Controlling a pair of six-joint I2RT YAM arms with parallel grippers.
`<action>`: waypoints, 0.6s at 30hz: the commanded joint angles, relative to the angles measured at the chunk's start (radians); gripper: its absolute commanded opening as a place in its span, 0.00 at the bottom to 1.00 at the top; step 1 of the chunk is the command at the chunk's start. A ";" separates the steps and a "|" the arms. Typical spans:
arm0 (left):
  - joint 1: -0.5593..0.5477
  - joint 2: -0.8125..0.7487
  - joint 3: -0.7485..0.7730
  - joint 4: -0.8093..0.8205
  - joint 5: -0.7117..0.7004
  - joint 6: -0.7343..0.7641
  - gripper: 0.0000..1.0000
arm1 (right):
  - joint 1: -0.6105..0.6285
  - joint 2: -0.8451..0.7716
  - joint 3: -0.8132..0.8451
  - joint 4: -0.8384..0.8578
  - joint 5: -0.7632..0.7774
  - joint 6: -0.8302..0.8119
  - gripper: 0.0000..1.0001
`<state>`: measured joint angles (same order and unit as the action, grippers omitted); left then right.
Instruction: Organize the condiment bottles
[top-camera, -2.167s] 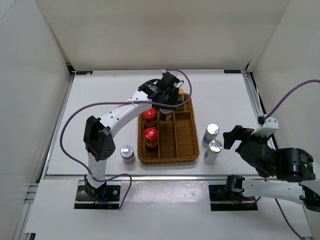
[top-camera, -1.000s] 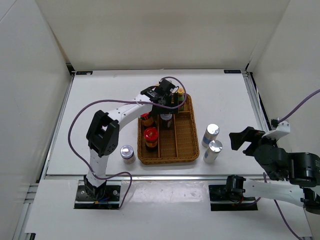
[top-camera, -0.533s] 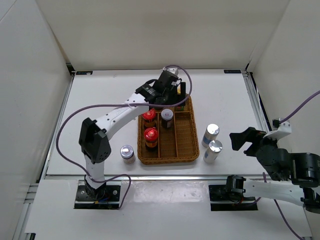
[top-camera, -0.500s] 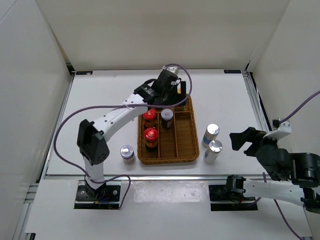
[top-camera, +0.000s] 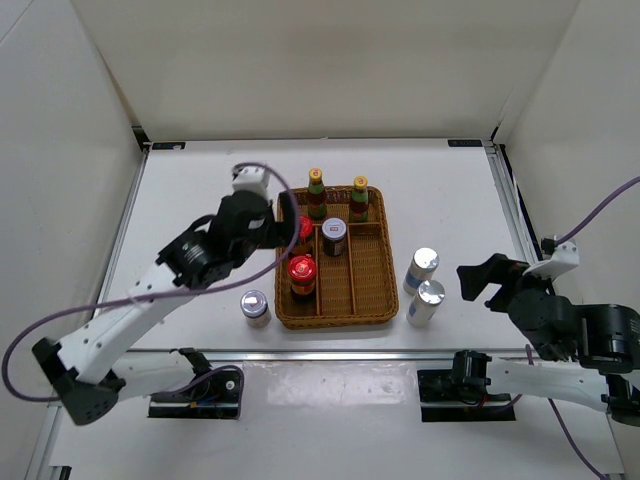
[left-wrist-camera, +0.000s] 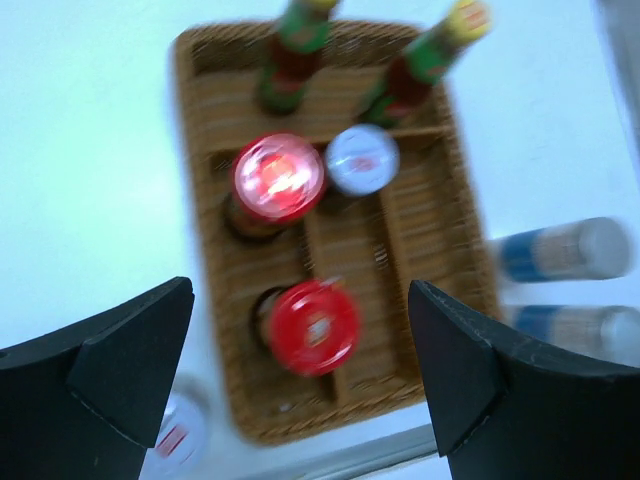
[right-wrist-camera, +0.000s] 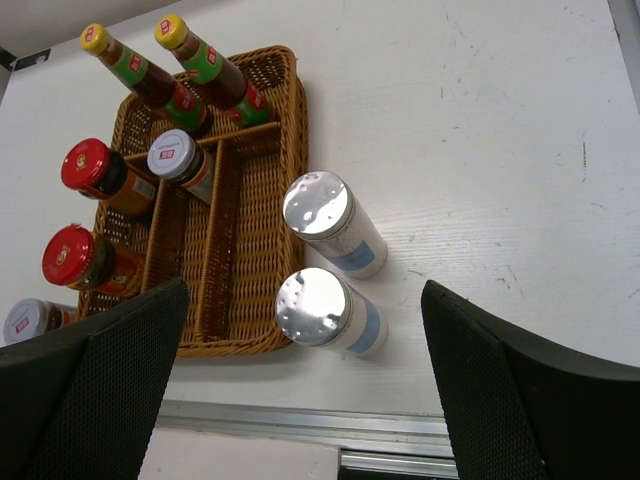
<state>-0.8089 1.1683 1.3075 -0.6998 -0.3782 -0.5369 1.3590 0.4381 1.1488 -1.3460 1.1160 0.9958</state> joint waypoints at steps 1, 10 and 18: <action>-0.006 -0.131 -0.158 -0.101 -0.159 -0.073 1.00 | 0.006 0.039 0.000 -0.157 0.025 0.024 1.00; 0.120 -0.272 -0.476 -0.196 0.018 -0.313 1.00 | 0.006 0.139 0.000 -0.157 0.025 0.024 1.00; 0.120 -0.191 -0.565 -0.196 0.107 -0.393 1.00 | 0.006 0.140 0.000 -0.157 0.025 0.024 1.00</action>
<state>-0.6930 0.9688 0.7521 -0.8917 -0.3141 -0.8806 1.3590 0.5873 1.1488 -1.3453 1.1160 0.9958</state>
